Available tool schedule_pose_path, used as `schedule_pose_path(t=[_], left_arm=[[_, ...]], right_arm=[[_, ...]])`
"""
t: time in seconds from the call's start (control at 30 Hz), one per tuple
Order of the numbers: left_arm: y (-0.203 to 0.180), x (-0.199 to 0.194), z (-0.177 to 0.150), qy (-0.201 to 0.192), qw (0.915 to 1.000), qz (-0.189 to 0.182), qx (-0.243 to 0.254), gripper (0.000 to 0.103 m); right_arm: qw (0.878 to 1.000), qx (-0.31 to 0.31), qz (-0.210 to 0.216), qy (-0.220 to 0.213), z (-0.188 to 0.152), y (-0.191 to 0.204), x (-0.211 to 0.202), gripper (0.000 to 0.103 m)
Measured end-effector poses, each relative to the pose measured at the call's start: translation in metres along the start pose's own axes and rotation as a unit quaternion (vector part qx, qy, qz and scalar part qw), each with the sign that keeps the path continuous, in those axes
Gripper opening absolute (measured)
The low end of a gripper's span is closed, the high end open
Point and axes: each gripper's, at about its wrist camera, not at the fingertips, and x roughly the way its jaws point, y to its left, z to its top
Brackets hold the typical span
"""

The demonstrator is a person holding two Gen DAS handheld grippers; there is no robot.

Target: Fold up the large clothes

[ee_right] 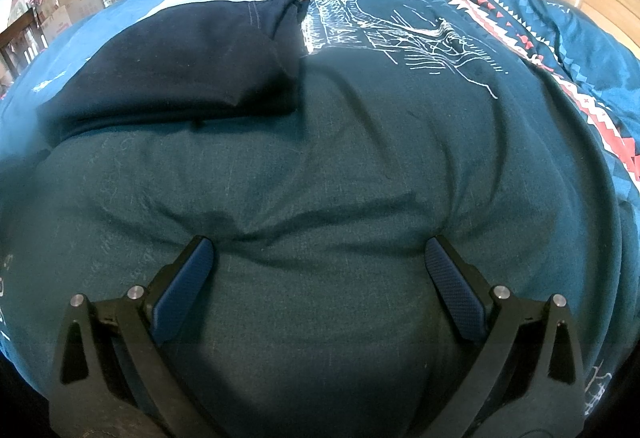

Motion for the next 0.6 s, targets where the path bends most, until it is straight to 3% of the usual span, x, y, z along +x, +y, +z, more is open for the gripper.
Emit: schedule_pose_path(t=[0.6], left_arm=[[0.0008,0.0,0.0007,0.0,1.0,0.001,0.001,0.103]], right_arm=[[1.0,0.001,-0.001,-0.002,0.0002,-0.0002,0.0006,0.103]])
